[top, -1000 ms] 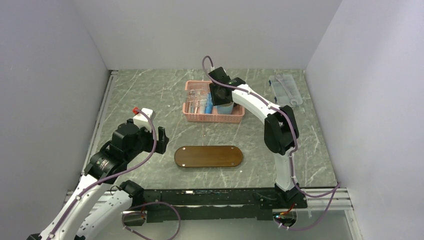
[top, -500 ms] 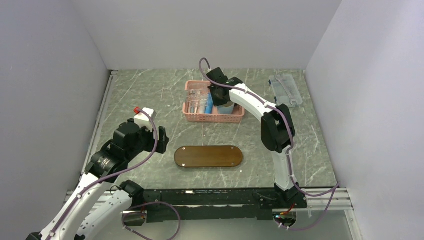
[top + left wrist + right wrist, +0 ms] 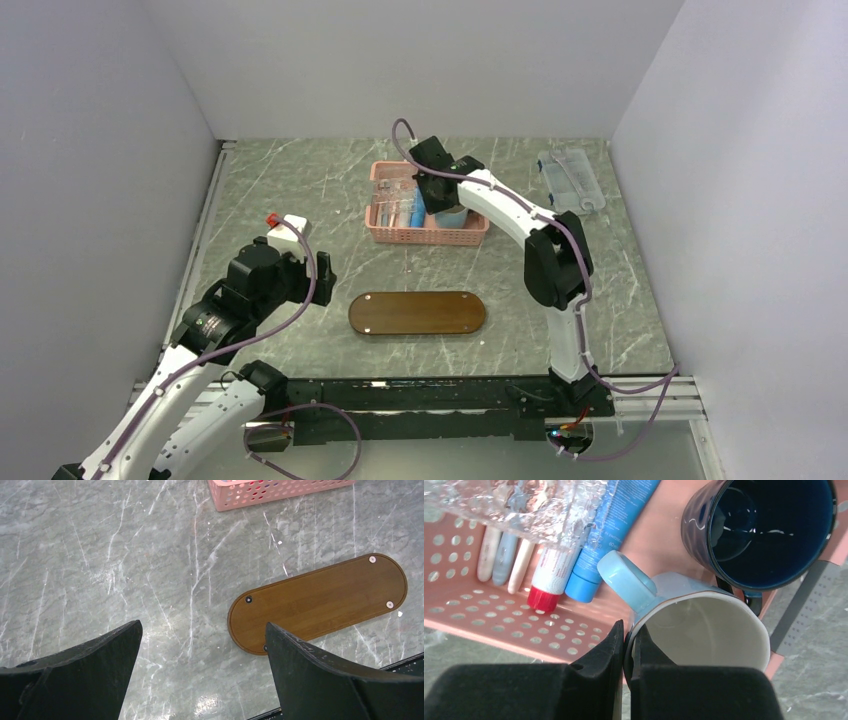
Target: Prepare toiletry sets of a toothbrush and toothpaste on the tray
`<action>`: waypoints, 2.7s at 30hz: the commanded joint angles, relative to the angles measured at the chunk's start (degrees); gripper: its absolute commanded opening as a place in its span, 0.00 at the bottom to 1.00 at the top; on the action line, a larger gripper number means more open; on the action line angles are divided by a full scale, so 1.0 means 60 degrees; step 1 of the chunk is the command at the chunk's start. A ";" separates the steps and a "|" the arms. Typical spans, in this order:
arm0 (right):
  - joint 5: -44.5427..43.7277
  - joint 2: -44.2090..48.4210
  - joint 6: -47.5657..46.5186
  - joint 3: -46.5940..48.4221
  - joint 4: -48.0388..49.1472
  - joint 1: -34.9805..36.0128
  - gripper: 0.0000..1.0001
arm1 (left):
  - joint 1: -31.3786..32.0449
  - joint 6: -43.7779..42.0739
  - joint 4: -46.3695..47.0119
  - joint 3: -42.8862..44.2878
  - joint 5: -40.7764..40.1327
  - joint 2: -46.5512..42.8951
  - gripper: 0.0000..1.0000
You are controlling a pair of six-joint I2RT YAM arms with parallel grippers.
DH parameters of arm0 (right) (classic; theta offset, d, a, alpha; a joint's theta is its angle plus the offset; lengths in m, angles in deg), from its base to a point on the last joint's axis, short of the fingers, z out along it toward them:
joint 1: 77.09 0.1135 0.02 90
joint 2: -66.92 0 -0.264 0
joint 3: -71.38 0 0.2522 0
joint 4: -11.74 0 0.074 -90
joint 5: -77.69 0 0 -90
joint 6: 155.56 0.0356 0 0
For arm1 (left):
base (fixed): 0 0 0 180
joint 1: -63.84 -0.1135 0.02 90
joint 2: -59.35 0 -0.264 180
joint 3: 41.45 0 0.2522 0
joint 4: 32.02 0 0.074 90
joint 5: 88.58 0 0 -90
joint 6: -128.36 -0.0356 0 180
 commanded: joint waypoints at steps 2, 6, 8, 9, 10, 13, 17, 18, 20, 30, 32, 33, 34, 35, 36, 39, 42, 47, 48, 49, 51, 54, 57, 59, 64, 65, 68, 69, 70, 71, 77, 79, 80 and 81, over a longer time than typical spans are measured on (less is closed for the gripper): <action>-0.1071 0.1703 -0.0687 0.0088 0.0482 0.0455 0.00 | 0.0018 -0.0138 0.0219 0.0016 -0.0338 -0.0071 0.99; -0.1317 0.2206 -0.0996 -0.0049 0.0536 0.0806 0.00 | 0.0005 -0.0133 0.0198 0.0024 -0.0454 -0.0104 0.99; -0.1347 0.2434 -0.1114 -0.0070 0.0456 0.0996 0.00 | 0.0003 -0.0129 0.0181 0.0039 -0.0540 -0.0145 0.99; -0.1320 0.2534 -0.1166 -0.0083 0.0401 0.1057 0.00 | -0.0001 -0.0109 0.0175 0.0026 -0.0615 -0.0178 0.99; -0.1250 0.2649 -0.1203 -0.0105 0.0354 0.1116 0.00 | -0.0021 -0.0094 0.0172 0.0037 -0.0712 -0.0204 0.99; -0.0765 0.2952 -0.1233 -0.0119 0.0147 0.1285 0.00 | -0.0062 -0.0032 0.0136 0.0037 -0.0943 -0.0340 0.99; -0.0198 0.3423 -0.1453 -0.0375 0.0081 0.1662 0.00 | -0.0101 0.0080 0.0073 0.0039 -0.1323 -0.0534 0.99; -0.0125 0.3522 -0.1540 -0.0452 0.0068 0.1770 0.00 | -0.0105 0.0118 0.0062 0.0039 -0.1410 -0.0571 0.99; 0.0038 0.3755 -0.1640 -0.0614 0.0033 0.1994 0.00 | -0.0121 0.0189 0.0009 0.0039 -0.1654 -0.0658 0.99; 0.1685 0.4765 -0.2067 -0.2017 0.0369 0.3106 0.00 | -0.0222 0.0556 -0.0292 0.0083 -0.2524 -0.0860 0.99; 0.1802 0.4832 -0.2335 -0.2186 0.0354 0.3427 0.00 | -0.0257 0.0641 -0.0335 0.0068 -0.2776 -0.0975 0.99; 0.1843 0.4863 -0.2362 -0.2266 0.0364 0.3602 0.00 | -0.0270 0.0705 -0.0384 0.0081 -0.2971 -0.1040 0.99; 0.1835 0.4888 -0.2382 -0.2392 0.0406 0.3769 0.00 | -0.0269 0.0766 -0.0427 0.0094 -0.3152 -0.1092 0.99; 0.1786 0.4917 -0.2374 -0.2506 0.0455 0.3952 0.00 | -0.0291 0.0828 -0.0482 0.0101 -0.3318 -0.1148 0.99; 0.1740 0.4937 -0.2351 -0.2625 0.0514 0.4093 0.00 | -0.0301 0.0897 -0.0534 0.0118 -0.3498 -0.1210 0.99; 0.1696 0.4964 -0.2294 -0.2907 0.0718 0.4519 0.00 | -0.0344 0.1051 -0.0658 0.0126 -0.3932 -0.1427 0.99; 0.1750 0.4868 -0.2193 -0.3062 0.0901 0.4877 0.00 | -0.0340 0.1214 -0.0764 0.0126 -0.4363 -0.1743 0.99; 0.1689 0.4548 -0.1937 -0.3135 0.1334 0.5401 0.00 | -0.0354 0.1384 -0.0872 0.0098 -0.4975 -0.2216 0.99; 0.1684 0.4470 -0.1866 -0.3132 0.1419 0.5469 0.00 | -0.0355 0.1413 -0.0896 0.0087 -0.5058 -0.2299 0.99; 0.1656 0.4378 -0.1818 -0.3132 0.1492 0.5536 0.00 | -0.0366 0.1431 -0.0905 0.0083 -0.5126 -0.2394 0.99; 0.1620 0.4148 -0.1705 -0.3076 0.1579 0.5618 0.00 | -0.0356 0.1441 -0.0884 0.0047 -0.5177 -0.2563 0.99; 0.1598 0.3701 -0.1579 -0.2851 0.1535 0.5690 0.00 | -0.0367 0.1461 -0.0890 0.0039 -0.5266 -0.2767 0.99; 0.1559 0.3402 -0.1500 -0.2687 0.1558 0.5746 0.00 | -0.0362 0.1485 -0.0890 0.0023 -0.5340 -0.2916 0.99; 0.1628 0.3277 -0.1469 -0.2683 0.1683 0.5751 0.00 | -0.0372 0.1500 -0.0890 0.0011 -0.5366 -0.2992 0.99; 0.1633 0.2960 -0.1423 -0.2515 0.1726 0.5785 0.00 | -0.0371 0.1480 -0.0840 -0.0015 -0.5310 -0.3109 0.99; 0.1625 0.2902 -0.1422 -0.2472 0.1719 0.5785 0.00 | -0.0372 0.1476 -0.0834 -0.0019 -0.5294 -0.3112 0.99; 0.1619 0.2770 -0.1430 -0.2340 0.1649 0.5809 0.00 | -0.0376 0.1477 -0.0847 -0.0006 -0.5291 -0.3091 0.99; 0.1624 0.2730 -0.1429 -0.2304 0.1625 0.5811 0.00 | -0.0376 0.1478 -0.0847 0.0002 -0.5286 -0.3097 0.99; 0.1624 0.2699 -0.1430 -0.2274 0.1627 0.5815 0.00 | -0.0369 0.1481 -0.0847 0.0009 -0.5288 -0.3102 0.99; 0.1644 0.2683 -0.1423 -0.2248 0.1614 0.5818 0.00 | -0.0374 0.1478 -0.0847 0.0010 -0.5302 -0.3111 0.99; 0.1654 0.2502 -0.1398 -0.2152 0.1482 0.5871 0.00 | -0.0368 0.1479 -0.0833 -0.0018 -0.5332 -0.3210 0.99; 0.1692 0.2511 -0.1375 -0.2185 0.1533 0.5884 0.00 | -0.0375 0.1492 -0.0834 -0.0020 -0.5338 -0.3230 0.99; 0.1713 0.2511 -0.1365 -0.2213 0.1563 0.5900 0.00 | -0.0372 0.1490 -0.0833 -0.0020 -0.5331 -0.3243 0.99; 0.1719 0.2505 -0.1353 -0.2211 0.1572 0.5901 0.00 | -0.0370 0.1487 -0.0831 -0.0023 -0.5315 -0.3244 0.99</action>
